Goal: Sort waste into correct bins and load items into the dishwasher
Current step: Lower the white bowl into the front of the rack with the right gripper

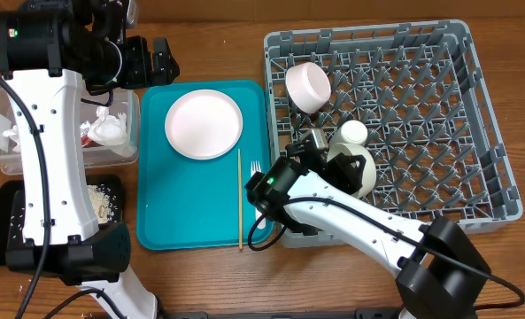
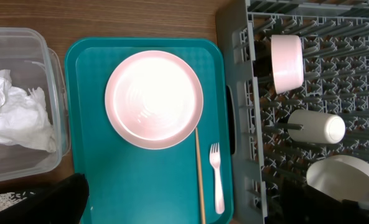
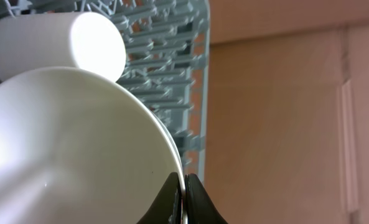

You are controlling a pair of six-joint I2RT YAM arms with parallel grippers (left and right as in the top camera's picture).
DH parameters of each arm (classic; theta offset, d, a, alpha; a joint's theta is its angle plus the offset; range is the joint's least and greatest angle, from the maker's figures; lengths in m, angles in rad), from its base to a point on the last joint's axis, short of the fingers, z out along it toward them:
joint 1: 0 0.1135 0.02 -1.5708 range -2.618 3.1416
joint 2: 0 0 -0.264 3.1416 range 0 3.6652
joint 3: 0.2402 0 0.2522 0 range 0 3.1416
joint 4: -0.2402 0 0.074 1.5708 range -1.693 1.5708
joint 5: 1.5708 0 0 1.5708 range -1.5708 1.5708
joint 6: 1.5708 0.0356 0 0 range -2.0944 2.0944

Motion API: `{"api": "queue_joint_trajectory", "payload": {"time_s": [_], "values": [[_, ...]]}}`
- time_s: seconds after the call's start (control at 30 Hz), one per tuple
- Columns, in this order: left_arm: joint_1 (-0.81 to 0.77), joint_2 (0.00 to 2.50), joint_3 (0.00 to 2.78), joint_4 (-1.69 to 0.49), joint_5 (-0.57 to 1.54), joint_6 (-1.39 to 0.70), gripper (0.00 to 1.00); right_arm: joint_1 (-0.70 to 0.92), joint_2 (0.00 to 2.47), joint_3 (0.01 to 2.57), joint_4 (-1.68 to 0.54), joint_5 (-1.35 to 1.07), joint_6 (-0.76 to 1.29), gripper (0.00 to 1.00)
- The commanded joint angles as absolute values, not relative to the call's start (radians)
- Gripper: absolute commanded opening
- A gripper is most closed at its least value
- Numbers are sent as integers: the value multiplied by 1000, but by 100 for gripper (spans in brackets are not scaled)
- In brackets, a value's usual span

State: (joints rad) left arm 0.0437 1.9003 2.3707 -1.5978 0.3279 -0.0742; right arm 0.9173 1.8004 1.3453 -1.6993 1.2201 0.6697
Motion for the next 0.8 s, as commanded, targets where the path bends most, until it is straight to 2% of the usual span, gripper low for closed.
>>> {"api": "queue_joint_trajectory", "payload": {"time_s": [0.0,0.2,0.4,0.77], "values": [[46,1893,2384,-1596,321,-56,100,922,1810,1341,-1695,1326,519,4],[46,1893,2384,-1596,321,-56,100,922,1810,1341,-1695,1317,519,4],[46,1893,2384,-1596,321,-56,100,922,1810,1341,-1695,1207,523,4],[46,1893,2384,-1596,321,-56,100,920,1810,1324,-1694,1210,522,4]]}}
